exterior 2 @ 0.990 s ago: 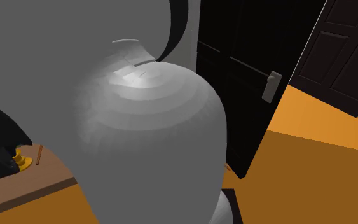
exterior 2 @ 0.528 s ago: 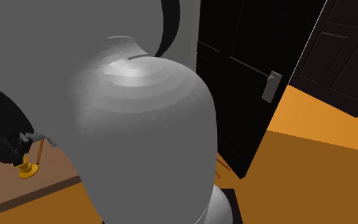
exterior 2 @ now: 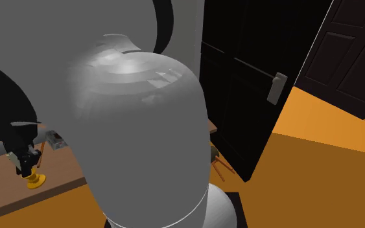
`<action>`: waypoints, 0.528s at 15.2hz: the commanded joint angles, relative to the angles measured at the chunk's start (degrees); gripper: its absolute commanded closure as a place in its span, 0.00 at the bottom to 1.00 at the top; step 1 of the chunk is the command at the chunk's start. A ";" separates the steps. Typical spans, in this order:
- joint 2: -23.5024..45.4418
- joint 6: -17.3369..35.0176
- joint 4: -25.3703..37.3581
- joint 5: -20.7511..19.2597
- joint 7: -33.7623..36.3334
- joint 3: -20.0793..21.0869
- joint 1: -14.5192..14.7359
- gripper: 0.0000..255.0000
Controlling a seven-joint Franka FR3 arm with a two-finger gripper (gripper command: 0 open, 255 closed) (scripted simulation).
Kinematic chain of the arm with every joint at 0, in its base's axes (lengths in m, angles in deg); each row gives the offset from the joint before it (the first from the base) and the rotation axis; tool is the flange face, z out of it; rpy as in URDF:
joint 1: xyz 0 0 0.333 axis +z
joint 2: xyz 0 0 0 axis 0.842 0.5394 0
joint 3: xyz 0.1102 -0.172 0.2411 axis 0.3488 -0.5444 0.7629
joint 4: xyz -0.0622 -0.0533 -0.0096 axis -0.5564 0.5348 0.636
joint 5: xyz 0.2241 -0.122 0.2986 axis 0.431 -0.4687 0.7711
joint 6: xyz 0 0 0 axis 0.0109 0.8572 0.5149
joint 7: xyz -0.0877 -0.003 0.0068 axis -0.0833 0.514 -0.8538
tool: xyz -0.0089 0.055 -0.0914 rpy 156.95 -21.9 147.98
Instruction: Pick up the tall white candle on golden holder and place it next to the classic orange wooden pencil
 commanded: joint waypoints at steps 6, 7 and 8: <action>2.53 3.51 -1.15 -0.13 -0.92 0.09 0.27 1.00; 2.53 3.51 -1.14 -0.13 -0.92 0.09 0.27 1.00; 2.53 3.51 -1.14 -0.13 -0.92 0.09 0.27 1.00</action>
